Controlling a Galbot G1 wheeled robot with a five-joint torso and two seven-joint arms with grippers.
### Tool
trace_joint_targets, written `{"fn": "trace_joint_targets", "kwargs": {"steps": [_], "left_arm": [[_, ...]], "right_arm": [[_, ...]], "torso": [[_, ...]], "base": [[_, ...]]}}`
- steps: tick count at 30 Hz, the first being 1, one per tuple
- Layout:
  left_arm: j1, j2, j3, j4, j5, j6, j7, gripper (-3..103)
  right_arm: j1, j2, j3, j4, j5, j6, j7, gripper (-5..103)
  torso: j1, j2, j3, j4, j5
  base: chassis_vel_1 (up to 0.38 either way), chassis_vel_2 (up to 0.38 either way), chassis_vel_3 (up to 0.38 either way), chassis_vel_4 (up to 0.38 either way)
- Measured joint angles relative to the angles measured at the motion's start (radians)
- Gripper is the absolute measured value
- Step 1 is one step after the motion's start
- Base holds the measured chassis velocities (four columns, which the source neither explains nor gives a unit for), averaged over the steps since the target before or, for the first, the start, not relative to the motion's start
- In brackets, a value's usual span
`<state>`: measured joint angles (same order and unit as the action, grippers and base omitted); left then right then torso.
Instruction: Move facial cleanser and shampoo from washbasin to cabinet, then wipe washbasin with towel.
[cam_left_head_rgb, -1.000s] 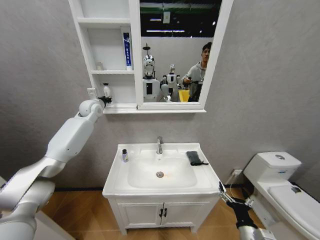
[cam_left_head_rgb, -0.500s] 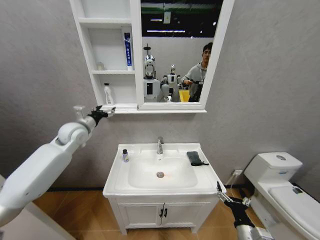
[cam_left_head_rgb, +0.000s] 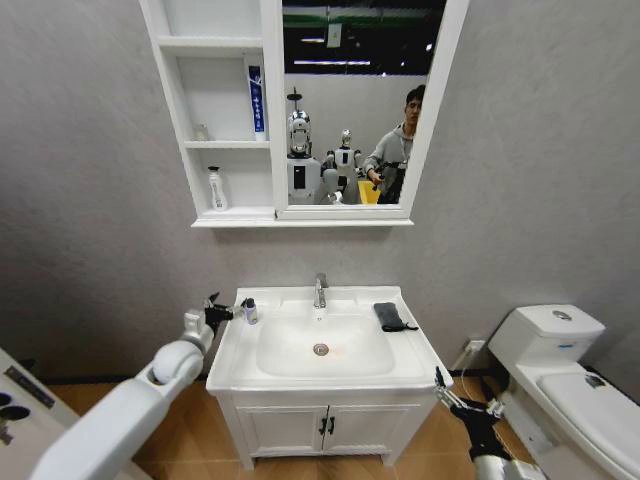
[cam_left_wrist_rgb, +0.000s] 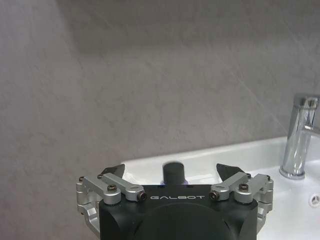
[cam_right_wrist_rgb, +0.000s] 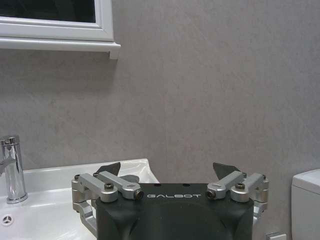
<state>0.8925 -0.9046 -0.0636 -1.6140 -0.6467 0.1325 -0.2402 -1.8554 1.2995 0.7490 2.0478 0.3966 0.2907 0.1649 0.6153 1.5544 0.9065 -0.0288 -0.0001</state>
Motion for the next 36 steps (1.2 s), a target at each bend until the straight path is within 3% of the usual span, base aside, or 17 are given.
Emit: {"fn": "trace_joint_targets", "kwargs": {"steps": [10, 14, 29, 31, 36], "left_arm": [[-0.068, -0.169, 0.013, 0.216, 0.075, -0.076, 0.011, 100], [-0.074, -0.21, 0.0, 0.286, 0.103, -0.111, 0.007, 98], [-0.177, -0.313, 0.005, 0.47, 0.135, -0.154, 0.039, 97], [-0.188, -0.323, 0.005, 0.489, 0.138, -0.156, 0.039, 94], [-0.21, -0.342, 0.007, 0.52, 0.122, -0.158, 0.044, 72]], "right_arm": [[-0.017, -0.004, 0.028, -0.002, 0.016, 0.004, -0.001, 100], [-0.019, -0.003, 0.04, -0.007, 0.026, 0.006, -0.002, 100], [-0.024, -0.011, 0.058, -0.02, 0.032, 0.011, -0.002, 100], [-0.025, -0.009, 0.059, -0.023, 0.032, 0.012, -0.002, 100], [-0.031, -0.007, 0.071, -0.038, 0.036, 0.023, -0.005, 100]], "torso": [[0.0, 0.0, 0.0, -0.0001, 0.0003], [0.0, 0.0, 0.0, 0.0001, 0.0002], [0.0, 0.0, 0.0, 0.0, 0.0002], [0.0, 0.0, 0.0, 0.0, 0.0003], [0.0, 0.0, 0.0, -0.0001, 0.0002]], "base": [[0.0, 0.0, 0.0, 0.0], [0.0, 0.0, 0.0, 0.0], [0.0, 0.0, 0.0, 0.0], [0.0, 0.0, 0.0, 0.0], [0.0, 0.0, 0.0, 0.0]]}}
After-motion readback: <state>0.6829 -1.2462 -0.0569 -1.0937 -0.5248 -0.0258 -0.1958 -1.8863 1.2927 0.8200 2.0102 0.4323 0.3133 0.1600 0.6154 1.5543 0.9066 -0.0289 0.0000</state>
